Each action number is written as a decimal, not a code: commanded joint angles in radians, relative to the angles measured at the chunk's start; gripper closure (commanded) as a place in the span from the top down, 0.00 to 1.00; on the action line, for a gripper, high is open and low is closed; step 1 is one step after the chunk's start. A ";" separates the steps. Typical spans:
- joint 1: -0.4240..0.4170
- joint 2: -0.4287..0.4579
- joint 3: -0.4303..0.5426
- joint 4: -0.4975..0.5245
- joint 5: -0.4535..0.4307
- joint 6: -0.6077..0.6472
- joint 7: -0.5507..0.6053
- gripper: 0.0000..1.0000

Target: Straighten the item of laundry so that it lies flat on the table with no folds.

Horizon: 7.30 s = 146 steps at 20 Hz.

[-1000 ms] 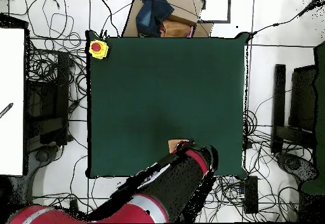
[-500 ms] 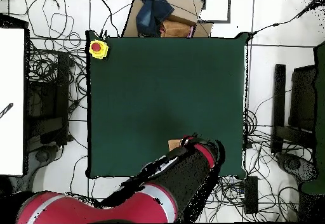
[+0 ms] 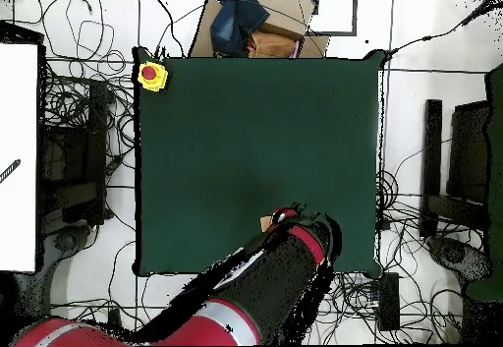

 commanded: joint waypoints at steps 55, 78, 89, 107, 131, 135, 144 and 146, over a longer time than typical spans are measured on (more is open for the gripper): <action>-0.130 0.254 0.216 -0.130 -0.006 -0.405 -0.089 1.00; -0.194 0.264 0.274 -0.163 -0.180 -0.361 -0.001 1.00; -0.210 0.255 0.307 -0.148 -0.238 -0.274 0.050 1.00; -0.356 0.195 0.381 -0.118 -0.397 -0.108 -0.021 1.00; -0.336 0.270 0.381 -0.176 -0.318 -0.246 -0.078 1.00; -0.347 0.297 0.378 -0.204 -0.315 -0.270 -0.108 1.00; -0.314 0.355 0.328 -0.227 -0.231 -0.300 -0.168 1.00; -0.319 0.357 0.331 -0.234 -0.259 -0.304 -0.168 1.00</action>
